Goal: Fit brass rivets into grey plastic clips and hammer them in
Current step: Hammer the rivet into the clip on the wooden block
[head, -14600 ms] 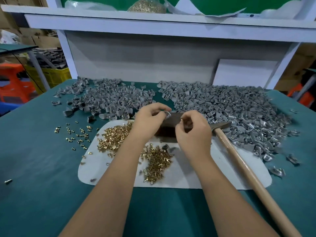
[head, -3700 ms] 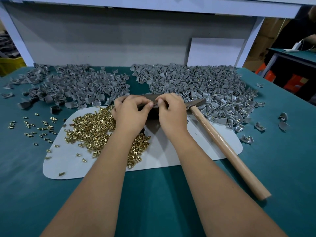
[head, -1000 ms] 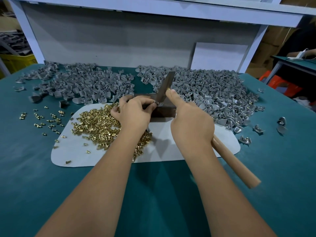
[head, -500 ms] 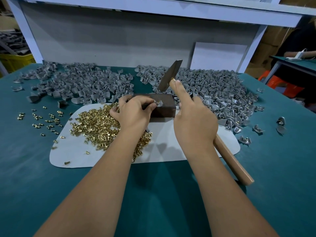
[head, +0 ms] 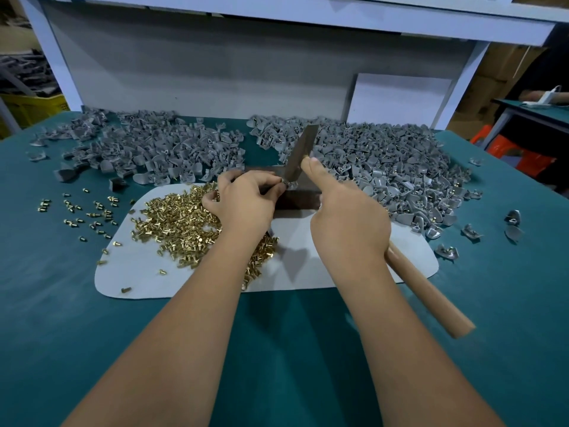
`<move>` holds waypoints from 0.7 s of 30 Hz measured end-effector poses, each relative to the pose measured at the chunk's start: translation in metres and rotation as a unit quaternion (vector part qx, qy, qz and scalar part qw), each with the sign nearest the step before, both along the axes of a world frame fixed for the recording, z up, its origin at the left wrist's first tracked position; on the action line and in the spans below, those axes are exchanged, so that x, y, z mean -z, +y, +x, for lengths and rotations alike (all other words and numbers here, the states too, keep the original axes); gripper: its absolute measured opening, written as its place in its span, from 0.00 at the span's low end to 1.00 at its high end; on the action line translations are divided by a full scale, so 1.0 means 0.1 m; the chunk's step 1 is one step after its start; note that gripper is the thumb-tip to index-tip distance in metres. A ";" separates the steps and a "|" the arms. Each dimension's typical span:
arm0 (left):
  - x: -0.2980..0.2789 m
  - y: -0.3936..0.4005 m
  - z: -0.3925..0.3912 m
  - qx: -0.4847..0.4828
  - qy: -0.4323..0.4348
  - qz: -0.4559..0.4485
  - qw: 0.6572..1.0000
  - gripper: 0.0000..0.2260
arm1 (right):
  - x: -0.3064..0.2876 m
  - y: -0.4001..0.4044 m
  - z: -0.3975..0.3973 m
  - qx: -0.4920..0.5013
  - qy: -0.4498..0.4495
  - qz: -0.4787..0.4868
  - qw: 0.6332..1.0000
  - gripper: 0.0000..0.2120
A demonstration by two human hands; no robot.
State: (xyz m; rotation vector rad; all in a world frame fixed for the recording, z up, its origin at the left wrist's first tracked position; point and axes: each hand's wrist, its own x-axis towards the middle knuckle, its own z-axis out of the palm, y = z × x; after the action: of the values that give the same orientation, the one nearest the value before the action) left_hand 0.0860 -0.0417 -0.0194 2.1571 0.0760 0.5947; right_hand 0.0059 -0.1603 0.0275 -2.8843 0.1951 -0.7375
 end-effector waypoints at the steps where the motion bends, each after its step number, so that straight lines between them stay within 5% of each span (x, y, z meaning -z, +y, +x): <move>1: 0.00 0.01 0.01 0.004 0.007 -0.003 1.000 0.03 | 0.00 0.01 0.00 0.010 -0.003 0.005 1.000 0.36; 5: -0.01 0.00 0.03 -0.005 0.018 -0.032 0.999 0.13 | 0.00 0.02 -0.03 0.021 -0.052 -0.009 0.998 0.38; 8: -0.01 -0.01 0.01 -0.011 0.021 -0.012 1.000 0.14 | -0.01 0.01 0.00 0.003 0.007 -0.006 1.000 0.37; 14: -0.04 -0.02 0.00 -0.008 0.019 -0.062 0.998 0.16 | 0.00 0.02 -0.01 0.014 -0.053 -0.036 0.998 0.38; 17: -0.07 -0.02 -0.05 -0.007 0.031 -0.008 0.999 0.14 | 0.00 0.00 0.03 0.003 0.012 -0.027 1.000 0.38; 21: -0.09 0.01 -0.05 0.012 0.046 0.013 0.999 0.07 | 0.01 -0.05 0.00 0.028 -0.038 -0.003 0.999 0.37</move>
State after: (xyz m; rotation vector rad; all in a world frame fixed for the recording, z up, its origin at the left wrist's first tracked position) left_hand 0.0811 -0.0403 -0.0106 2.2064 0.0918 0.4855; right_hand 0.0063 -0.1652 0.0262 -2.8616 0.2640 -0.8577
